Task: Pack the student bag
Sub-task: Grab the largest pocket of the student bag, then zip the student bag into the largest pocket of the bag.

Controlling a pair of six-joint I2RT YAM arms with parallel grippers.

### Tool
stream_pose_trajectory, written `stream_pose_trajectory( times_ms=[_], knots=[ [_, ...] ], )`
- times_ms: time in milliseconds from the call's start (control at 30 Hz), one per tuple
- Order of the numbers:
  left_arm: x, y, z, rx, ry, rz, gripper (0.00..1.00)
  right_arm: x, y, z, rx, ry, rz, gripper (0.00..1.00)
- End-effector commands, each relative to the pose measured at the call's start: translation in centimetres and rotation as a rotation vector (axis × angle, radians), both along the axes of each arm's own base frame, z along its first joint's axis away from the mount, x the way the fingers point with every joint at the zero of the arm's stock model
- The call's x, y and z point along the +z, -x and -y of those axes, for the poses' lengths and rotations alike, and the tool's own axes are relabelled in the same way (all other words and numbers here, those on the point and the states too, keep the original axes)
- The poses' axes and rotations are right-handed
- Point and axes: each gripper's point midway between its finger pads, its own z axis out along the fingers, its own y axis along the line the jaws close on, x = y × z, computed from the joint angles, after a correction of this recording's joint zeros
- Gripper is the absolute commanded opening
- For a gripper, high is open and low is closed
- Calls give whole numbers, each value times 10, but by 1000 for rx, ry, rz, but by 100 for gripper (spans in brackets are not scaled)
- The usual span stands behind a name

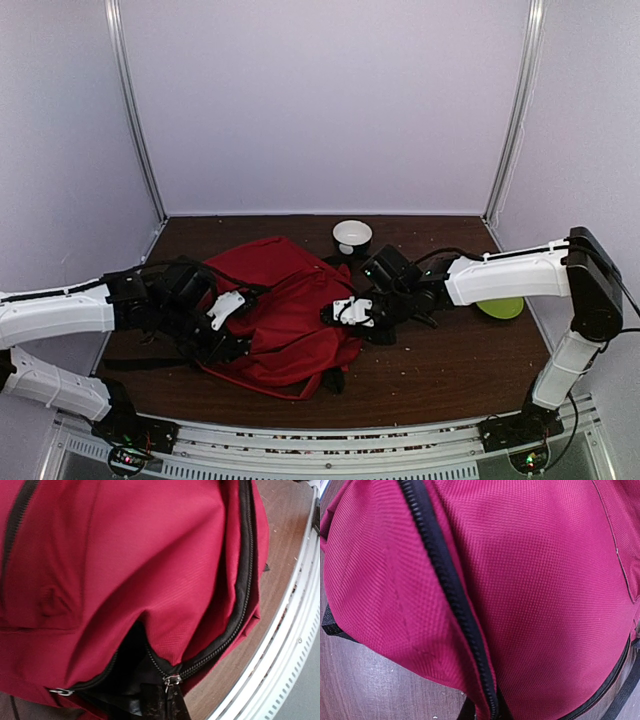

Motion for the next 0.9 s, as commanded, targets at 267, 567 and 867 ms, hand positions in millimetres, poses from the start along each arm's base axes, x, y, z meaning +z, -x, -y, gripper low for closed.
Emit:
stream_pose_trajectory(
  times_ms=[267, 567, 867],
  knots=[
    [42, -16, 7, 68, 129, 8, 0, -7, 6, 59, -10, 136, 17, 15],
    [63, -1, 54, -22, 362, -77, 0, 100, 66, -66, 191, -199, -127, 50],
    [59, -5, 42, 83, 416, -33, 0, 97, 106, -132, 266, -302, -211, 54]
  ],
)
